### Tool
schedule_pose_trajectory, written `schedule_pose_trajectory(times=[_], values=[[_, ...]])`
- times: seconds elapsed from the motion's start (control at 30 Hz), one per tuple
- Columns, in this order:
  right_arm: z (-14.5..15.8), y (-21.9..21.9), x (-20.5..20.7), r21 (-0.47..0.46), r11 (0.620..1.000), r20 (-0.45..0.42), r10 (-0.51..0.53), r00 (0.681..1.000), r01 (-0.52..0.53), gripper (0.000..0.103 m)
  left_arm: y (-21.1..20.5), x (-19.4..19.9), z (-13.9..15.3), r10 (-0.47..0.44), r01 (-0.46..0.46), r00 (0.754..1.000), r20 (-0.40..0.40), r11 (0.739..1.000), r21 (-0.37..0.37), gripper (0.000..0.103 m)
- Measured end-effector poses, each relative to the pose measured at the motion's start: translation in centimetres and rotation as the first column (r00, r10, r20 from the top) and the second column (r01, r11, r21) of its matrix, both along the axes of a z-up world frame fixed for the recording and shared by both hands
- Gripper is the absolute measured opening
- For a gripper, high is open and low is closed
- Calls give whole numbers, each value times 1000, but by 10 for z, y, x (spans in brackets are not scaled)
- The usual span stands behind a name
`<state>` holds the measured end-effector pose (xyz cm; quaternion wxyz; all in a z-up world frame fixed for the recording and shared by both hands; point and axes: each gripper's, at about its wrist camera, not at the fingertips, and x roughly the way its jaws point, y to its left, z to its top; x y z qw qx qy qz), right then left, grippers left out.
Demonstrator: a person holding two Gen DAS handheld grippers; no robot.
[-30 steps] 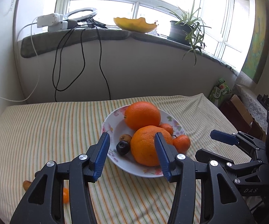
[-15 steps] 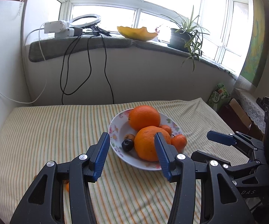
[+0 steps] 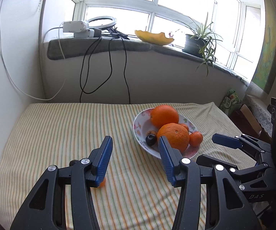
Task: Organize fruits
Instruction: 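Withdraw both open grippers from the bowl, then move the left gripper toward the brown kiwi while the right gripper approaches the small mandarin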
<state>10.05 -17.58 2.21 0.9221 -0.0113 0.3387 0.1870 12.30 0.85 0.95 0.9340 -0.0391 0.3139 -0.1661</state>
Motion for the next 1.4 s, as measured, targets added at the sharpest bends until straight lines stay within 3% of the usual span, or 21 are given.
schedule_pose_trajectory(times=[0.53, 0.87, 1.3, 1.4], values=[[-8, 55, 2, -4, 993, -20, 114, 993, -114, 80, 59, -17, -16, 93, -93, 995, -22, 996, -5, 49], [-22, 89, 6, -31, 981, -53, 187, 981, -189, 80, 105, -25, -42, 165, -166, 983, -78, 986, -13, 48], [-48, 129, 16, -72, 960, -133, 259, 957, -270, 57, 121, -21, -66, 159, -162, 977, -144, 987, -10, 37], [-54, 131, 21, -65, 961, -152, 257, 954, -269, 56, 119, -15, -68, 148, -150, 977, -152, 989, -6, 36]])
